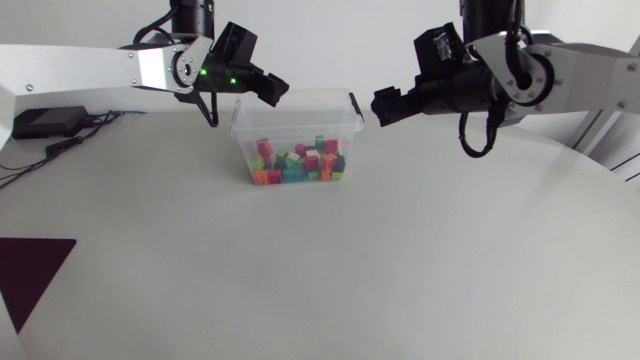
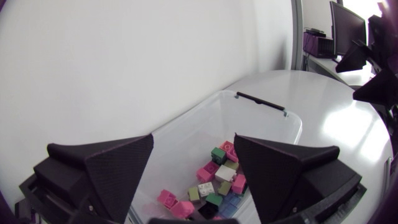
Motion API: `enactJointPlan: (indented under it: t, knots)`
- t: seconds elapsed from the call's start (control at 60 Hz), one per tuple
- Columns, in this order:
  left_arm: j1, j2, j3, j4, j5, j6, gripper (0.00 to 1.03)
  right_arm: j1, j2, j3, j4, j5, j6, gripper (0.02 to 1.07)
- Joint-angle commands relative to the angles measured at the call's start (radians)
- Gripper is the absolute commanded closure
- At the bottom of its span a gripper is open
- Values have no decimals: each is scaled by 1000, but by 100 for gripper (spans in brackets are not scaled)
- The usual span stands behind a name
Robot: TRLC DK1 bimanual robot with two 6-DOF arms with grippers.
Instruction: Place the duplo bricks in the container
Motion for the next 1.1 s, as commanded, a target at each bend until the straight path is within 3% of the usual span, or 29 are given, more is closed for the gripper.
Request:
enactJointPlan:
  t: [0.0,0.333,0.583,0.817,1.083]
  knots:
    - [-2,-33,-39,21,-20,-10,5,-25,-42,-33,16,12,-19,6]
    - [44,-183,-222,145,-124,-3,5,-69,-174,-133,40,53,-42,6]
    - [63,-304,-367,225,-201,-8,5,-66,-272,-225,74,137,-41,6]
    - [102,-465,-536,328,-203,9,5,-83,-376,-288,83,199,-47,6]
    - [121,-688,-788,451,-201,36,5,-84,-507,-428,184,289,-94,6]
